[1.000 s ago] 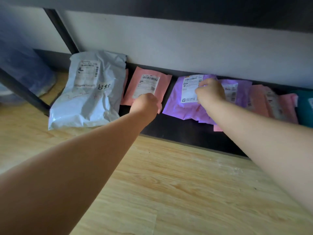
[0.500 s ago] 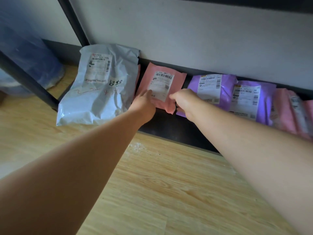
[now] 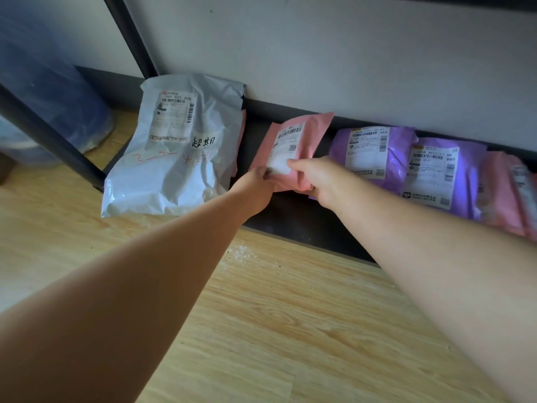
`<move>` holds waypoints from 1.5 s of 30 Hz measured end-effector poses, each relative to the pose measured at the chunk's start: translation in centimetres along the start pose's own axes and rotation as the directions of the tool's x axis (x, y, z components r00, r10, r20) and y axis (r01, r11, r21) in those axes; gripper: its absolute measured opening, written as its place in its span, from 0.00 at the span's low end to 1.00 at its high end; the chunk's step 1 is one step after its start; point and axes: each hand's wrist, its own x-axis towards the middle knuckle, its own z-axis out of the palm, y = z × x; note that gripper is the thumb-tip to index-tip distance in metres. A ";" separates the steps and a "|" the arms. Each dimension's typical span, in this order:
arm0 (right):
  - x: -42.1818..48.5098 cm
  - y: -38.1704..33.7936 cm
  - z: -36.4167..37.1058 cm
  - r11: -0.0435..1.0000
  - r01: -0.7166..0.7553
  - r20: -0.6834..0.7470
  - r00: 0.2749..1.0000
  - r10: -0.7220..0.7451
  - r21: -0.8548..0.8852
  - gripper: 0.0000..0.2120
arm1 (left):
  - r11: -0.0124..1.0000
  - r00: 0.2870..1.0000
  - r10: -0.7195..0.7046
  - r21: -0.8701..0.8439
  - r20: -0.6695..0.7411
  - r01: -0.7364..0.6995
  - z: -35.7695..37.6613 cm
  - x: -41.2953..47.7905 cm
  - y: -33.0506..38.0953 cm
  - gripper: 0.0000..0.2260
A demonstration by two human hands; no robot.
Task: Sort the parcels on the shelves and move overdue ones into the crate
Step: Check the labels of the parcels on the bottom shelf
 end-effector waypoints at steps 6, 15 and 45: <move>-0.2 0.1 -1.0 0.999 0.035 -0.029 0.999 -0.036 -0.041 0.12 | 0.998 1.000 0.015 -0.054 -0.002 -0.015 -0.3 -0.7 0.4 0.15; -2.8 1.2 -5.9 0.977 0.013 0.122 0.992 -0.040 0.215 0.13 | 0.877 0.997 -0.067 -0.479 -0.050 0.035 -1.0 -1.4 -0.3 0.10; -6.7 4.3 -9.8 0.994 0.079 0.240 0.966 -0.096 0.079 0.11 | 0.616 0.969 -0.120 -0.749 0.217 0.245 0.1 -3.2 2.3 0.17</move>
